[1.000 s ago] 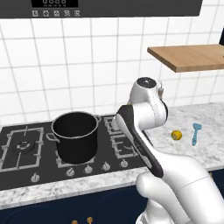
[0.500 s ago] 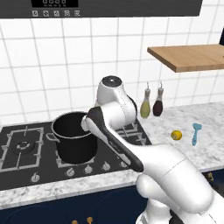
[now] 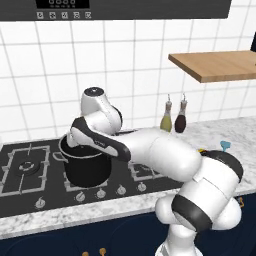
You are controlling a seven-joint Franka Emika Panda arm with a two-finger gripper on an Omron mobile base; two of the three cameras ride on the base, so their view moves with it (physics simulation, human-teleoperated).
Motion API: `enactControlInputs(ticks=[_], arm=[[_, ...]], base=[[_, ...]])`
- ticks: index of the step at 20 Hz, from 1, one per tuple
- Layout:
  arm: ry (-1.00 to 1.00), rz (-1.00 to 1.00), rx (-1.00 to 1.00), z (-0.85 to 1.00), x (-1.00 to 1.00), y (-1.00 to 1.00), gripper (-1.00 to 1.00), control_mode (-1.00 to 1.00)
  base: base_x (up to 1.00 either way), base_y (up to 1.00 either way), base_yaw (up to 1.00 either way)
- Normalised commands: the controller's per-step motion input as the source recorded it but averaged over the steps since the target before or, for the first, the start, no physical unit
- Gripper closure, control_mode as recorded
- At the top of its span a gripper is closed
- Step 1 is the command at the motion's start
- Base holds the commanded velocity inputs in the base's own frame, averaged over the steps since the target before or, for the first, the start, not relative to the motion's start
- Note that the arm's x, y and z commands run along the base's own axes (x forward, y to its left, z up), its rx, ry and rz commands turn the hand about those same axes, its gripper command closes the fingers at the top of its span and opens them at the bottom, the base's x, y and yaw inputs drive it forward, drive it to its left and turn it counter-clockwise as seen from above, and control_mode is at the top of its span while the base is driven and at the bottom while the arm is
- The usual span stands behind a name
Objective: Put the lemon and tomato in the pot. Retrieve the spatula and lightly stir the vegetables in the pot.
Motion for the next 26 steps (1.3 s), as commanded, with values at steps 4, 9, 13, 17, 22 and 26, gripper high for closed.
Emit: enactControlInputs(ticks=[4,9,13,17,22,26], arm=[[0.16,0.0,-0.06,-0.67,0.65,0.16,1.0,-1.0],[0.02,0.0,-0.1,-0.41,0.29,0.24,1.0,-1.0],[0.0,0.0,-0.1,-0.33,0.21,0.11,1.0,-1.0],[0.01,0.0,-0.05,-0.24,0.13,0.0,1.0,-1.0],[0.0,0.0,0.0,0.09,-0.09,-0.05,-1.0,-1.0],[0.0,0.0,0.0,0.33,-0.17,-0.33,-1.0,-1.0]], base=[[0.0,0.0,0.0],[0.0,0.0,0.0],[0.0,0.0,0.0],[0.0,0.0,0.0],[0.0,0.0,0.0],[0.0,0.0,0.0]])
